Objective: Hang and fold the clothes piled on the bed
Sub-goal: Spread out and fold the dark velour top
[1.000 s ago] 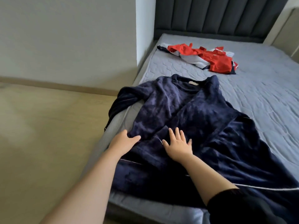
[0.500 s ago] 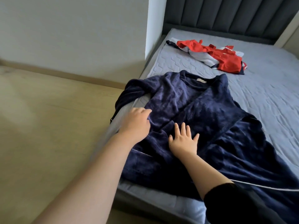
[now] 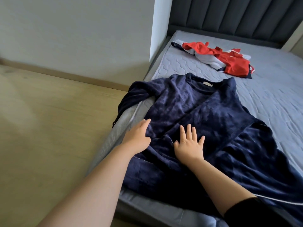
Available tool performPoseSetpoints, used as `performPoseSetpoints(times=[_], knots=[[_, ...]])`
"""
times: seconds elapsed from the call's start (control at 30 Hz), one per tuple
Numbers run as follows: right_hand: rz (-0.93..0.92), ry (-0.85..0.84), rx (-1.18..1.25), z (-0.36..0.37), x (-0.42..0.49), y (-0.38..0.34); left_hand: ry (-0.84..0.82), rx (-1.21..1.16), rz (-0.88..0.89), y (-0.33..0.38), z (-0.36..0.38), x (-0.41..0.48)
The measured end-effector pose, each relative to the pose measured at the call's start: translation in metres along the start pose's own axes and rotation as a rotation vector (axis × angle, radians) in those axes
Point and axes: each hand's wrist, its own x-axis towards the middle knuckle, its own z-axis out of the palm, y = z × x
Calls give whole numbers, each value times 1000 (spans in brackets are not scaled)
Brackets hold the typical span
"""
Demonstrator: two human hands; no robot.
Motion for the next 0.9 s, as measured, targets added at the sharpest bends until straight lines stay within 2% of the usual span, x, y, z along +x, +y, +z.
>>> performPoseSetpoints(times=[0.13,0.27,0.33,0.47,0.57,0.73,0.9], knots=[[-6,85,120,-21,35,-12,155,-512,-208,-1,-16,36],[-38,140,148,-30,96,-31,170,-1445,-340,-10,-24,79],[-9,114,171,-26,123,-39,204,-1651,-316,-13,-26,97],[49,55,116,8,140,-41,360,-1689,-270,-10,-39,134],[52,123,57,25,141,-40,336,-1718,-289,1,-51,164],[53,158,19,27,145,-41,222,-1608,-469,18,-68,207],[61,159,23,27,145,-41,331,-1558,-536,18,-89,225]])
